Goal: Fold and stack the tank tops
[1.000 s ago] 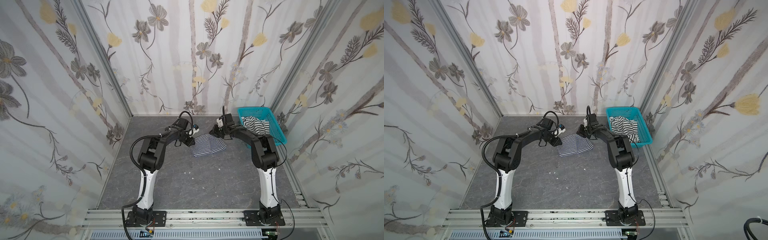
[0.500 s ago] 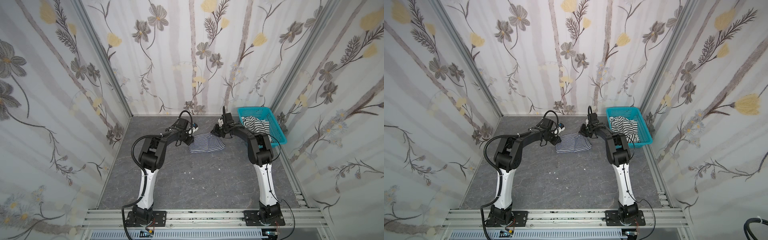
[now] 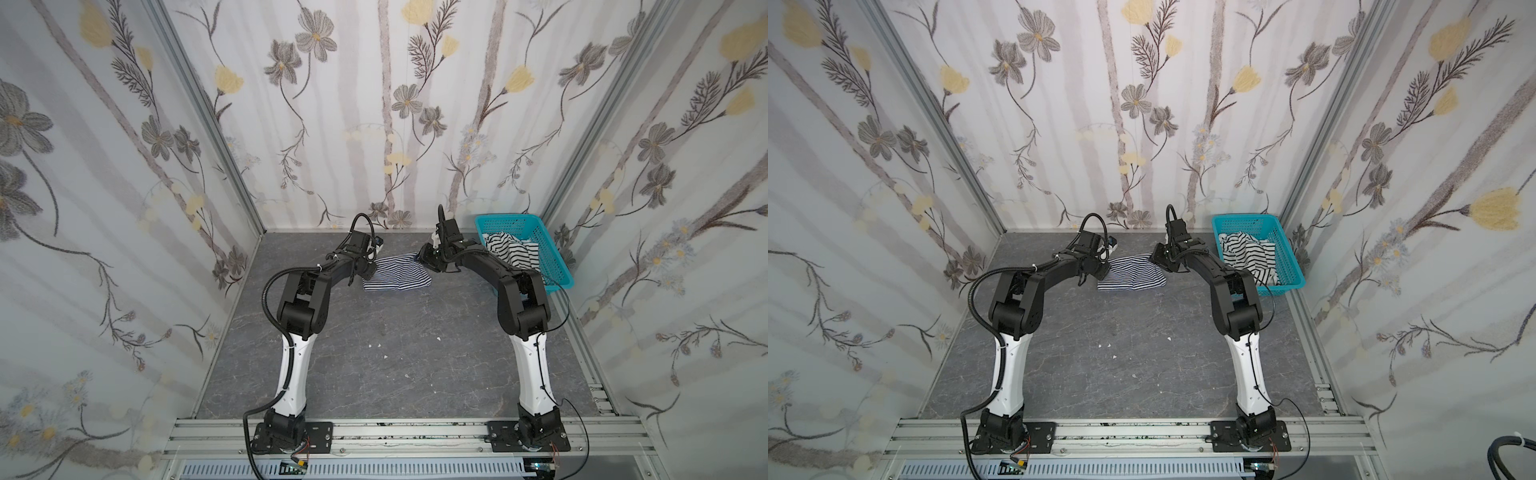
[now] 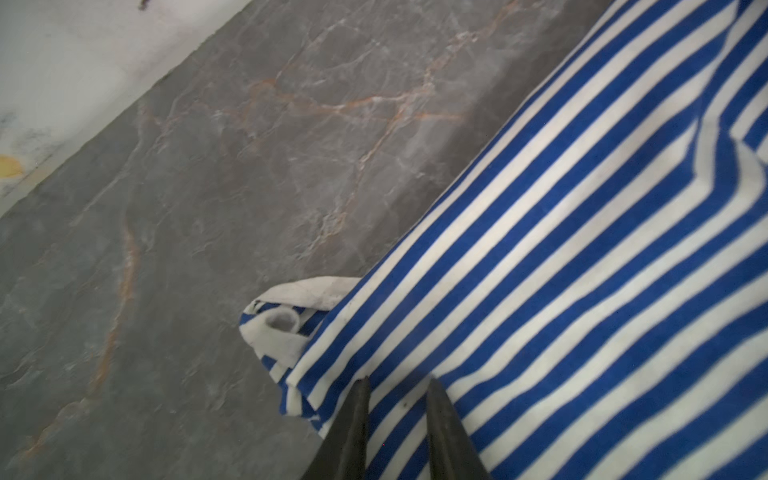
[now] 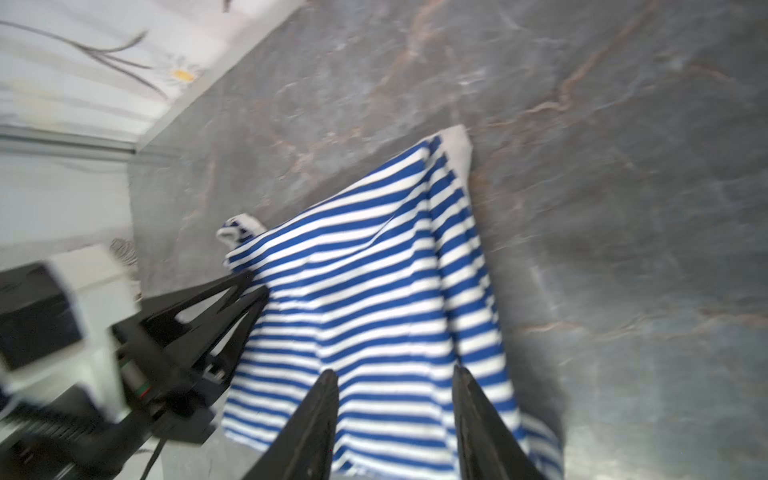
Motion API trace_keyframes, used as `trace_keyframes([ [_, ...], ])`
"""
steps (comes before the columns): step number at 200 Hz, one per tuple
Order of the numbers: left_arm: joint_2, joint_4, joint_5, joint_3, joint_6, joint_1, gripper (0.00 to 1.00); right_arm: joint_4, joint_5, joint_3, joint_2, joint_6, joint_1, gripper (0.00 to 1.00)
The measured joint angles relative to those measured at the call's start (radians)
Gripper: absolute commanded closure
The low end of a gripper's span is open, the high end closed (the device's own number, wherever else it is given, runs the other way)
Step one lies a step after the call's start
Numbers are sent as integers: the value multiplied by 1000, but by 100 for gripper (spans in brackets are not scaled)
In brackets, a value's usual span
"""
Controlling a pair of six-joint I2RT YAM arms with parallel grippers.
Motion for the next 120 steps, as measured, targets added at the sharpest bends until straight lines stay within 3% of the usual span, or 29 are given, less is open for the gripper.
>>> trace_keyframes([
  [40,-82,-97,10,-32,14,35,68,5,27,-10,-30,-21,45,58],
  [80,-181,-105,100,-90,-20,14,67,34,-15,-3,34,-21,48,68],
  [120,-211,-108,161,-177,-53,-17,67,92,-70,0,48,-20,61,71],
])
